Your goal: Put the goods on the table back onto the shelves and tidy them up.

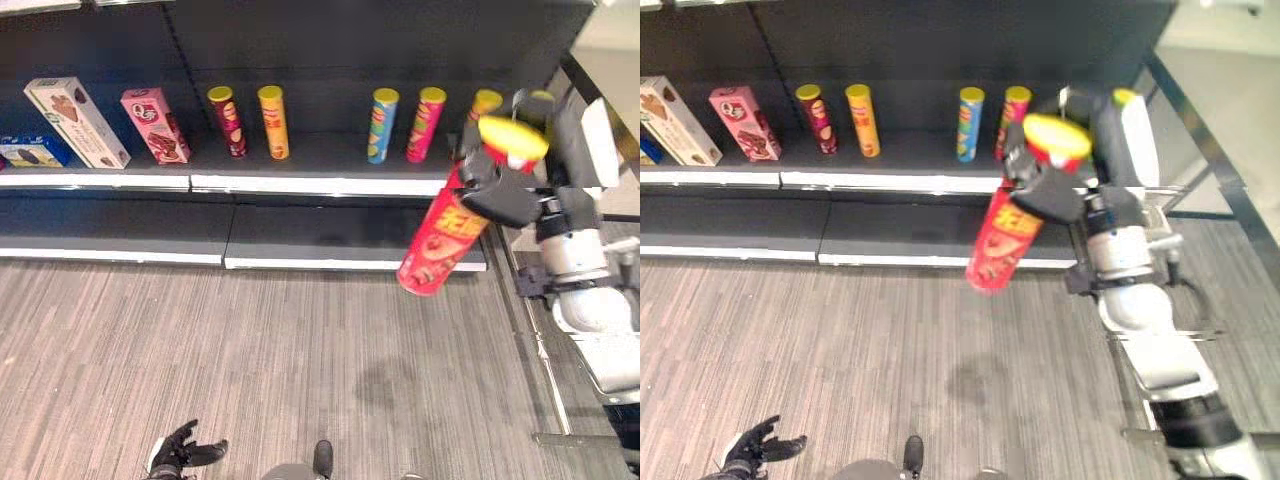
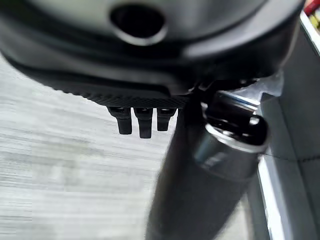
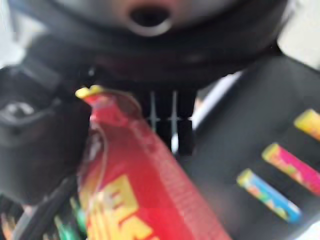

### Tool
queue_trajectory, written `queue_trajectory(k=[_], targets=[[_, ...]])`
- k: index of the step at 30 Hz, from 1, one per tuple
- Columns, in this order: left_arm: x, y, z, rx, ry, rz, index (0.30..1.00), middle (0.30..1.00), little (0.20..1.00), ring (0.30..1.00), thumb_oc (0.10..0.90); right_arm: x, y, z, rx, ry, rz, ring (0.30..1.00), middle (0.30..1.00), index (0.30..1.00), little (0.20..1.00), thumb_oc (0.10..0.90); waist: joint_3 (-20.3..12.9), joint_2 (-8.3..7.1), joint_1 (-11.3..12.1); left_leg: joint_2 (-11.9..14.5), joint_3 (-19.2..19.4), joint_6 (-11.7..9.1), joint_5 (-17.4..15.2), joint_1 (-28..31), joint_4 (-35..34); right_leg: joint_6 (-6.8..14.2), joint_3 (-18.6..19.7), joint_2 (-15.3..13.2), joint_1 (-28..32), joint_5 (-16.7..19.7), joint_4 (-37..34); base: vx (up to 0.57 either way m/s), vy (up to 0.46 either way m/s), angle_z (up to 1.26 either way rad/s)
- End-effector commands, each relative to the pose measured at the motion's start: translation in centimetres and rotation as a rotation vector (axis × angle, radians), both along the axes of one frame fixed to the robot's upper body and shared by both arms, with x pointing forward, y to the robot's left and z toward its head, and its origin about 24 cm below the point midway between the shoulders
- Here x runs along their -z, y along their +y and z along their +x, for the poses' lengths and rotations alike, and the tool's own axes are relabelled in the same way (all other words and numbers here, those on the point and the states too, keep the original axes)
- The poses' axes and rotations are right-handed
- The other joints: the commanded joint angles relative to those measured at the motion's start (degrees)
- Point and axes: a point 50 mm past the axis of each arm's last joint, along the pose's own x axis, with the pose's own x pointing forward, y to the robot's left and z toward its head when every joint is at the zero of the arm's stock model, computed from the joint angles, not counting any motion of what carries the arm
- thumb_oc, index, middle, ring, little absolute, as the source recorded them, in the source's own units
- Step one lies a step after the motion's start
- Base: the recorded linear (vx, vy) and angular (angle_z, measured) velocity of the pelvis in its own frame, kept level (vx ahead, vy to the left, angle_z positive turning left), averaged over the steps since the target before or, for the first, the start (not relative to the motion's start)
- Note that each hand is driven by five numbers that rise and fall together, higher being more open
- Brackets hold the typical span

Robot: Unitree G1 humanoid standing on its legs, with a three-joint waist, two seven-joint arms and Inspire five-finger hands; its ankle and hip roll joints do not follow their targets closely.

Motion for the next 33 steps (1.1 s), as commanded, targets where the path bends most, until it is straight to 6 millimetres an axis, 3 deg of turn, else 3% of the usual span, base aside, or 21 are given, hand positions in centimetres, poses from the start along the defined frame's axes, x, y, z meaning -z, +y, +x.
queue_trajectory(k=[1, 5, 11, 13, 14, 16, 17, 19, 20, 22, 23, 33], targets=[[-1.0, 0.8, 1.7, 0.063, -0.057, 0.037, 0.9, 0.9, 0.9, 0.9, 0.8, -10.2, 0.8, -2.5, -0.061, -0.506, 0.01, 0.3, 0.3, 0.3, 0.3, 0.4, -0.3, -6.02, -1.6, 3.0, -4.2, -7.2, 0.1, 2.0, -4.3, 7.6, -3.0, 0.4, 3.2, 13.9, -24.8, 0.52, 0.065, 0.58], [-0.8, -0.3, 1.9, 0.082, -0.06, 0.014, 0.9, 0.9, 0.9, 0.9, 0.8, -8.7, 1.0, -2.2, -0.071, -0.458, 0.032, 0.3, 0.3, 0.3, 0.3, 0.4, 0.2, -6.93, -3.4, 1.6, -7.4, -6.6, -2.8, 5.6, -3.6, 8.3, -6.1, 1.4, 2.3, 17.0, -28.9, 0.3, -0.003, 1.07], [-0.1, -0.7, 0.4, 0.07, -0.009, 0.012, 0.9, 0.9, 0.9, 0.9, 0.8, -5.6, 1.0, -2.9, -0.065, -0.384, 0.026, 0.3, 0.3, 0.3, 0.3, 0.4, -1.4, -5.84, -5.1, 1.5, -9.0, -6.5, -8.1, 8.3, 1.4, 6.6, -2.5, 1.9, 6.0, 17.3, -29.1, 0.31, -0.066, 0.75], [-0.1, -0.9, 0.4, 0.093, -0.009, 0.01, 0.9, 0.9, 0.9, 0.9, 0.8, -4.9, 0.9, -3.5, -0.059, -0.381, 0.018, 0.3, 0.3, 0.3, 0.3, 0.4, -1.6, -5.24, -5.7, 1.8, -8.6, -7.3, -9.3, 8.0, 4.2, 6.1, -2.2, 2.0, 7.8, 16.4, -29.8, 0.17, -0.053, -0.09], [-0.1, -1.1, 0.2, 0.103, -0.012, 0.002, 0.9, 0.9, 0.9, 0.9, 0.8, -4.4, 1.1, -4.2, -0.079, -0.386, 0.038, 0.3, 0.3, 0.3, 0.3, 0.4, -1.6, -4.45, -6.3, 2.3, -7.4, -8.8, -8.8, 6.3, 9.2, 5.6, -2.3, 2.2, 9.4, 15.1, -30.2, 0.12, -0.025, -0.11], [-0.1, -1.2, 0.1, 0.099, -0.021, -0.004, 0.9, 0.9, 0.9, 0.9, 0.8, -4.1, 1.2, -4.8, -0.095, -0.387, 0.051, 0.3, 0.3, 0.3, 0.3, 0.4, -1.0, -4.37, -6.5, 2.8, -5.5, -11.0, -7.2, 2.5, 17.4, 4.7, -2.2, 2.1, 11.1, 13.8, -30.4, 0.07, 0.012, -0.08], [-0.2, -1.4, 0.4, 0.102, -0.034, -0.003, 0.9, 0.9, 0.9, 0.9, 0.8, -4.0, 0.8, -5.1, -0.082, -0.396, 0.06, 0.3, 0.3, 0.3, 0.3, 0.4, 0.0, -4.79, -7.2, 6.8, -0.9, -12.6, -5.4, -2.8, 22.8, 4.4, -2.7, 1.0, 12.2, 12.6, -30.6, -0.03, 0.081, -0.24], [-0.2, -1.6, 0.5, 0.101, -0.041, -0.013, 0.9, 0.9, 0.9, 0.9, 0.8, -3.9, 0.7, -5.1, -0.07, -0.397, 0.053, 0.3, 0.3, 0.3, 0.3, 0.4, 0.3, -5.16, -7.3, 10.9, 2.5, -11.9, -6.8, -4.1, 18.2, 5.2, -2.8, -0.2, 12.7, 12.1, -30.7, 0.01, 0.125, -0.25], [-0.2, -1.6, 0.3, 0.103, -0.037, -0.009, 0.9, 0.9, 0.9, 0.9, 0.8, -3.8, 1.1, -5.0, -0.082, -0.393, 0.055, 0.3, 0.3, 0.3, 0.3, 0.4, 0.2, -4.95, -6.6, 11.6, 1.7, -11.6, -5.9, -3.5, 13.2, 5.7, -2.0, -0.2, 12.3, 12.3, -30.7, 0.05, 0.154, -0.27], [0.0, -1.4, -0.4, 0.092, -0.02, 0.002, 0.9, 0.9, 0.9, 0.9, 0.8, -3.5, 1.3, -5.0, -0.082, -0.387, 0.045, 0.3, 0.3, 0.3, 0.3, 0.4, -1.0, -3.9, -5.9, 11.3, -3.6, -11.4, -3.6, 0.2, 1.7, 6.3, -0.4, 0.3, 11.8, 12.6, -30.3, 0.06, 0.271, -0.92], [0.0, -1.5, -0.4, 0.095, -0.02, -0.001, 0.9, 0.9, 0.9, 0.9, 0.8, -3.4, 1.2, -5.0, -0.071, -0.382, 0.041, 0.3, 0.3, 0.3, 0.3, 0.4, -1.3, -3.35, -6.3, 10.8, -2.3, -11.1, -2.9, 2.2, -1.8, 6.6, 0.0, -0.1, 11.1, 13.1, -30.2, 0.03, 0.249, -1.08], [-0.1, -0.8, -0.9, 0.108, -0.008, 0.031, 0.9, 0.9, 0.9, 0.9, 0.8, -2.7, 1.2, -3.1, 0.028, -0.331, -0.048, 0.3, 0.3, 0.3, 0.3, 0.4, -0.6, -2.57, -4.9, 6.7, 0.6, -8.0, -3.4, 5.0, -4.4, 9.2, 3.6, -3.7, 8.4, 16.4, -29.4, -0.04, 0.164, -0.29]])
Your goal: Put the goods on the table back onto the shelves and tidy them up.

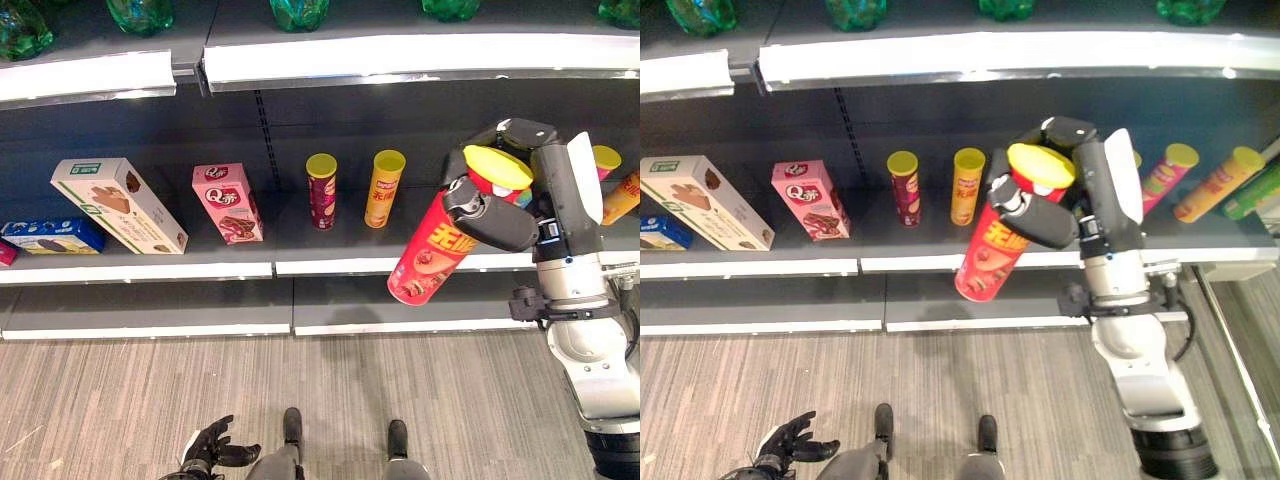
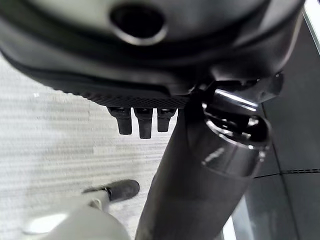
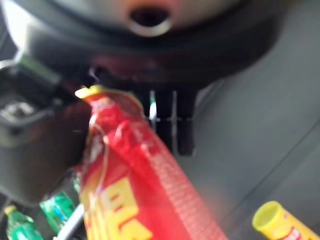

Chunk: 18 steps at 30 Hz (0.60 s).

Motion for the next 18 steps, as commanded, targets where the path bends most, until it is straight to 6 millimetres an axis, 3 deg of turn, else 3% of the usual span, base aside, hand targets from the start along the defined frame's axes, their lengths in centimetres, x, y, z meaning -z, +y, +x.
queue_trajectory(k=[1, 4, 5, 6, 9, 14, 16, 18], targets=[[-0.4, 1.0, -0.5, 0.031, -0.018, 0.059, 0.9, 0.9, 0.9, 0.9, 0.8, -5.2, -0.1, -0.5, 0.042, -0.272, -0.083, 0.3, 0.3, 0.3, 0.3, 0.4, -4.4, 1.4, 2.0, 0.8, -0.5, 0.1, -12.6, 7.7, 0.3, -0.5, -0.8, 4.5, -6.6, 1.0, 2.0, -0.02, 0.093, -0.1], [-1.1, 1.6, 0.8, 0.06, -0.059, 0.089, 0.9, 0.9, 0.9, 0.9, 0.8, -4.9, -2.1, 0.6, 0.206, -0.266, -0.128, 0.3, 0.3, 0.3, 0.3, 0.4, -3.0, 1.7, 2.1, 0.0, -1.9, 1.2, -12.5, 7.6, 0.4, -0.4, 1.4, 3.4, -8.8, -0.4, 7.1, -0.04, 0.05, -0.05], [-1.6, 2.0, 1.9, 0.059, -0.092, 0.106, 0.9, 0.9, 0.9, 0.9, 0.8, -5.2, -2.5, 0.9, 0.24, -0.283, -0.121, 0.3, 0.3, 0.3, 0.3, 0.4, -1.4, 1.85, 1.8, 0.3, -2.5, 1.2, -12.3, 7.1, 0.7, 0.0, 4.1, 4.2, -11.0, -0.9, 10.0, -0.08, -0.039, -0.05], [-1.6, 2.0, 1.9, 0.058, -0.093, 0.106, 0.9, 0.9, 0.9, 0.9, 0.8, -5.3, -2.5, 1.0, 0.24, -0.285, -0.121, 0.3, 0.3, 0.3, 0.3, 0.4, -1.4, 1.84, 1.8, 0.3, -2.4, 1.2, -12.3, 7.1, 0.7, 0.0, 4.3, 4.2, -11.2, -1.0, 10.2, 0.03, -0.163, -0.11], [-2.0, 2.2, 2.1, 0.061, -0.108, 0.114, 0.9, 0.9, 0.9, 0.9, 0.8, -5.4, -3.1, 1.2, 0.318, -0.307, -0.141, 0.3, 0.3, 0.3, 0.3, 0.4, -1.9, 1.55, 2.7, 0.8, -2.5, 0.8, -12.4, 6.1, 1.2, -0.7, 2.6, 3.7, -9.8, -1.1, 7.1, 0.11, -0.137, -0.13], [-2.0, 1.2, 2.6, 0.086, -0.126, 0.098, 0.9, 0.9, 0.9, 0.9, 0.8, -5.4, -4.9, 1.9, 0.538, -0.367, -0.246, 0.3, 0.3, 0.3, 0.3, 0.4, -1.6, 2.72, 2.9, 2.5, -4.1, -0.4, -11.9, 4.3, 1.8, -1.2, -0.6, 4.2, -8.8, -1.6, 5.0, 0.07, -0.134, 0.13], [-2.0, 0.6, 3.0, 0.103, -0.141, 0.089, 0.9, 0.9, 0.9, 0.9, 0.8, -5.7, -5.0, 2.3, 0.577, -0.396, -0.247, 0.3, 0.3, 0.3, 0.3, 0.4, -1.2, 3.48, 3.1, 2.8, -4.8, -0.8, -11.4, 3.3, 1.8, -1.4, -1.5, 4.2, -9.0, -1.9, 4.8, 0.0, -0.098, 0.4], [-2.4, -0.1, 4.0, 0.132, -0.184, 0.082, 0.9, 0.9, 0.9, 0.9, 0.8, -6.8, -6.1, 3.1, 0.688, -0.458, -0.264, 0.3, 0.3, 0.3, 0.3, 0.4, -0.1, 5.29, 4.0, 3.1, -6.1, -1.5, -9.9, 1.3, 1.1, -1.7, -3.1, 4.4, -9.7, -2.4, 4.5, -0.01, -0.108, 0.35]])
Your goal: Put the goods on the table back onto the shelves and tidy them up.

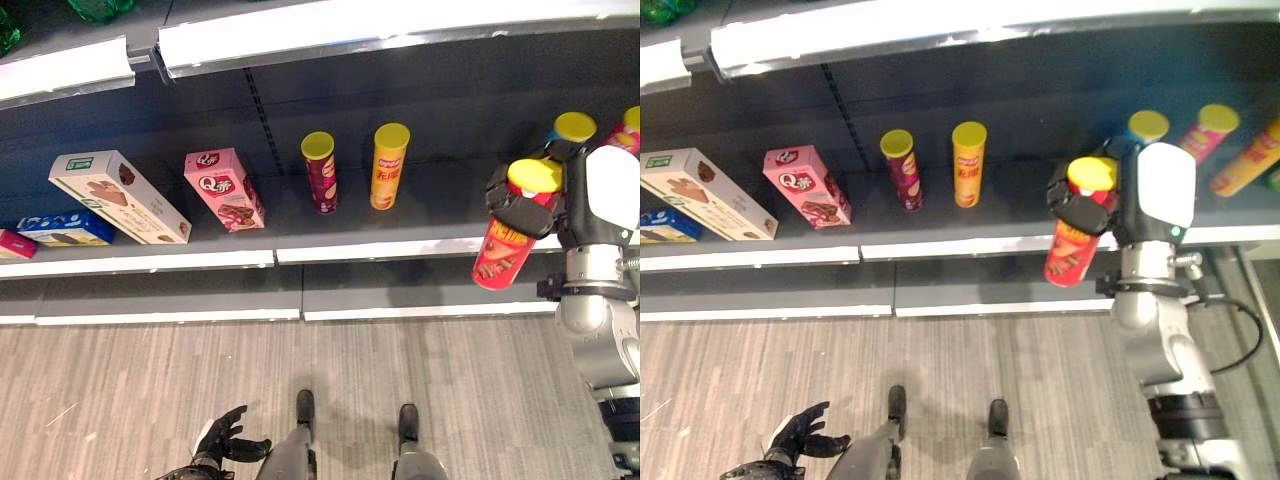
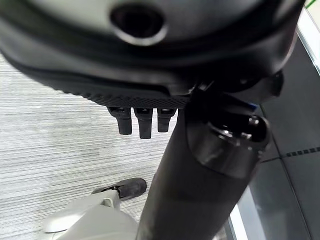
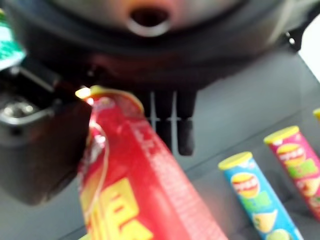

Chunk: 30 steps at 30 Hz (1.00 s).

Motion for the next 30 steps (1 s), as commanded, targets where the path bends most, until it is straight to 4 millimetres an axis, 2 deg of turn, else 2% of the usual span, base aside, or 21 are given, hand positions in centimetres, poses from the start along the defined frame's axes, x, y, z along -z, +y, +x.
queue_trajectory(k=[1, 4, 8, 9, 15, 17, 18, 24, 30], targets=[[-1.6, 2.6, 1.8, 0.014, -0.097, 0.098, 0.9, 0.9, 0.9, 0.9, 0.8, -7.9, 0.9, -0.9, 0.013, -0.389, -0.123, 0.3, 0.3, 0.3, 0.3, 0.4, -2.8, -3.67, 2.6, -1.6, -1.0, 1.2, -11.6, 6.7, 0.9, 0.6, -1.0, -1.4, -6.2, -0.8, 4.6, 0.01, -0.077, 0.46], [-1.6, 2.4, 1.8, 0.015, -0.104, 0.097, 0.9, 0.9, 0.9, 0.9, 0.8, -8.9, 0.5, -0.5, 0.049, -0.424, -0.133, 0.3, 0.3, 0.3, 0.3, 0.4, -2.1, -2.4, 3.5, -1.5, -1.6, 0.9, -10.8, 5.4, 0.6, 0.6, -1.8, -1.4, -6.9, -1.0, 4.5, 0.0, -0.049, 0.23], [-2.0, 1.5, 2.5, 0.034, -0.143, 0.07, 0.9, 0.9, 0.9, 0.9, 0.8, -11.7, -0.9, -0.3, 0.147, -0.499, -0.179, 0.3, 0.3, 0.3, 0.3, 0.4, -1.0, 0.13, 4.6, -2.0, -2.8, 0.2, -9.4, 2.3, 0.2, 0.7, -2.8, -2.0, -8.7, -1.0, 4.4, -0.03, -0.039, 0.14], [-2.1, 1.3, 2.8, 0.047, -0.157, 0.068, 0.9, 0.9, 0.9, 0.9, 0.8, -12.8, -1.3, -0.6, 0.187, -0.543, -0.207, 0.3, 0.3, 0.3, 0.3, 0.4, -0.6, 0.94, 4.9, -2.3, -3.5, -0.1, -8.7, 1.0, 0.1, 0.8, -3.3, -2.4, -9.2, -0.9, 4.3, -0.02, -0.027, 0.3], [-2.8, 0.6, 3.8, 0.056, -0.213, 0.042, 0.9, 0.9, 0.9, 0.9, 0.8, -15.4, -2.3, -1.6, 0.281, -0.644, -0.245, 0.3, 0.3, 0.3, 0.3, 0.4, -0.4, 3.87, 5.6, -3.4, -4.9, -0.7, -7.7, -2.2, 0.1, 1.1, -4.6, -3.4, -11.0, -0.7, 4.4, -0.01, -0.022, 0.2], [-2.9, 0.6, 3.9, 0.058, -0.217, 0.042, 0.9, 0.9, 0.9, 0.9, 0.8, -15.7, -2.3, -1.6, 0.283, -0.657, -0.242, 0.3, 0.3, 0.3, 0.3, 0.4, -0.4, 4.2, 5.7, -3.5, -5.0, -0.8, -7.5, -2.5, 0.1, 1.1, -4.7, -3.5, -11.2, -0.7, 4.4, -0.01, 0.003, 0.1], [-3.1, 0.5, 4.1, 0.058, -0.233, 0.037, 0.9, 0.9, 0.9, 0.9, 0.8, -16.6, -2.5, -1.9, 0.305, -0.693, -0.253, 0.3, 0.3, 0.3, 0.3, 0.4, -0.2, 5.07, 5.9, -3.7, -5.1, -0.9, -7.1, -3.5, 0.1, 1.2, -4.6, -3.7, -12.1, -0.5, 4.5, -0.03, 0.007, 0.09], [-3.6, 0.2, 4.6, 0.057, -0.273, 0.017, 0.9, 0.9, 0.9, 0.9, 0.8, -18.8, -3.7, -3.1, 0.405, -0.768, -0.287, 0.3, 0.3, 0.3, 0.3, 0.4, 0.1, 6.68, 6.4, -4.2, -5.4, -1.4, -6.3, -6.0, 0.1, 1.3, -4.8, -4.0, -14.1, -0.2, 4.6, -0.02, -0.003, 0.05], [-3.9, -0.1, 4.9, 0.058, -0.294, 0.003, 0.9, 0.9, 0.9, 0.9, 0.8, -19.2, -4.8, -3.6, 0.464, -0.8, -0.253, 0.3, 0.3, 0.3, 0.3, 0.4, 0.3, 7.6, 6.5, -4.5, -5.3, -1.5, -6.1, -7.1, 0.1, 1.5, -4.5, -4.2, -15.3, -0.1, 4.6, 0.0, 0.0, 0.0]])
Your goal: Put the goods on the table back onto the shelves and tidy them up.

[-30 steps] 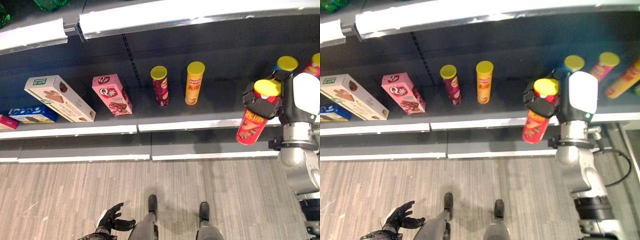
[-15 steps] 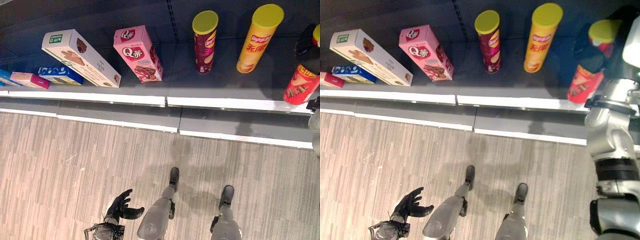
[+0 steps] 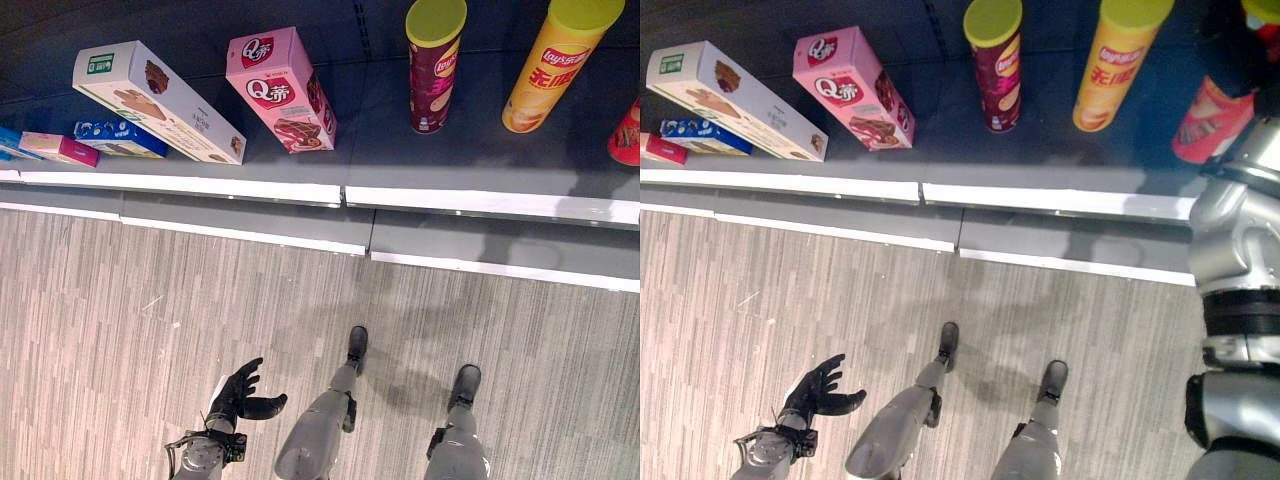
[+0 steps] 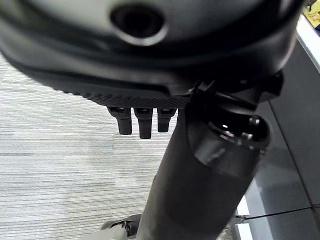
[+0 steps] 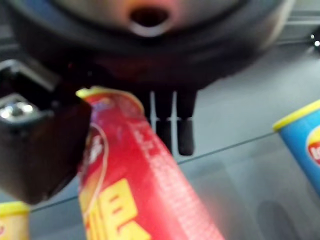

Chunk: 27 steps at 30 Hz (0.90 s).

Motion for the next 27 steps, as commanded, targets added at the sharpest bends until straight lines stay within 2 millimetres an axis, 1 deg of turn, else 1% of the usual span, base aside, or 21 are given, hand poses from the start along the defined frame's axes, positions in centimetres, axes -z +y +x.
queue_trajectory(k=[1, 4, 9, 11, 15, 21, 22, 27], targets=[[-0.5, 0.8, 0.1, 0.0, -0.037, 0.037, 0.9, 0.9, 0.9, 0.9, 0.8, -7.4, 0.0, -4.2, 0.08, -0.283, -0.182, 0.3, 0.3, 0.3, 0.3, 0.4, -5.1, 0.35, 1.2, 0.3, 0.0, -1.3, -7.7, 4.4, 0.1, 0.1, 2.0, 0.1, -7.8, 0.8, 4.4, 0.0, 0.0, 0.0], [-0.8, 0.7, 0.5, 0.004, -0.058, 0.035, 0.9, 0.9, 0.9, 0.9, 0.8, -7.2, -0.9, -4.1, 0.096, -0.282, -0.135, 0.3, 0.3, 0.3, 0.3, 0.4, -5.0, 0.9, 1.3, 0.1, 0.1, -1.4, -7.5, 4.0, 0.1, 0.1, 2.3, -0.1, -8.4, 0.9, 4.6, 0.0, -0.006, -0.01], [-1.1, 0.7, 0.6, 0.007, -0.073, 0.035, 0.9, 0.9, 0.9, 0.9, 0.8, -7.3, -1.6, -4.1, 0.113, -0.276, -0.11, 0.3, 0.3, 0.3, 0.3, 0.4, -5.0, 1.65, 1.3, -0.1, 0.2, -1.6, -7.2, 3.6, 0.1, 0.1, 2.3, -0.4, -8.8, 0.8, 4.8, 0.0, -0.019, -0.05], [-1.2, 0.6, 0.6, 0.007, -0.08, 0.026, 0.9, 0.9, 0.9, 0.9, 0.8, -7.7, -1.7, -4.4, 0.129, -0.28, -0.116, 0.3, 0.3, 0.3, 0.3, 0.4, -4.9, 2.42, 1.3, -0.3, 0.1, -1.6, -7.1, 3.5, 0.1, 0.2, 2.4, -0.6, -8.9, 0.6, 5.0, 0.0, -0.012, -0.02], [-1.2, 0.6, 0.5, 0.01, -0.082, 0.023, 0.9, 0.9, 0.9, 0.9, 0.8, -8.2, -2.0, -4.8, 0.151, -0.286, -0.131, 0.3, 0.3, 0.3, 0.3, 0.4, -4.9, 3.35, 1.3, -0.6, 0.0, -1.7, -6.9, 3.2, 0.1, 0.1, 2.5, -0.9, -9.3, 0.6, 5.2, 0.01, 0.0, 0.03], [-1.1, 0.5, 0.2, 0.016, -0.072, 0.022, 0.9, 0.9, 0.9, 0.9, 0.8, -9.3, -2.0, -5.2, 0.167, -0.296, -0.148, 0.3, 0.3, 0.3, 0.3, 0.4, -5.1, 4.16, 1.5, -0.7, 0.0, -1.8, -6.7, 3.2, 0.1, 0.1, 2.7, -1.1, -9.8, 0.1, 5.9, 0.01, -0.006, 0.0], [-1.1, 0.7, 0.2, 0.015, -0.074, 0.025, 0.9, 0.9, 0.9, 0.9, 0.8, -9.8, -2.0, -5.4, 0.169, -0.302, -0.151, 0.3, 0.3, 0.3, 0.3, 0.4, -5.1, 4.33, 1.7, -0.6, 0.0, -1.9, -6.9, 3.3, 0.1, 0.0, 2.7, -1.1, -9.8, -0.6, 6.5, 0.03, -0.033, 0.01], [-1.3, 0.6, 0.3, 0.021, -0.082, 0.024, 0.9, 0.9, 0.9, 0.9, 0.8, -10.6, -2.1, -5.7, 0.165, -0.321, -0.145, 0.3, 0.3, 0.3, 0.3, 0.4, -5.0, 4.7, 1.8, -0.6, -0.5, -2.1, -6.7, 3.0, 0.1, -0.4, 2.6, -1.2, -10.7, -1.5, 8.0, 0.01, -0.037, 0.02]])
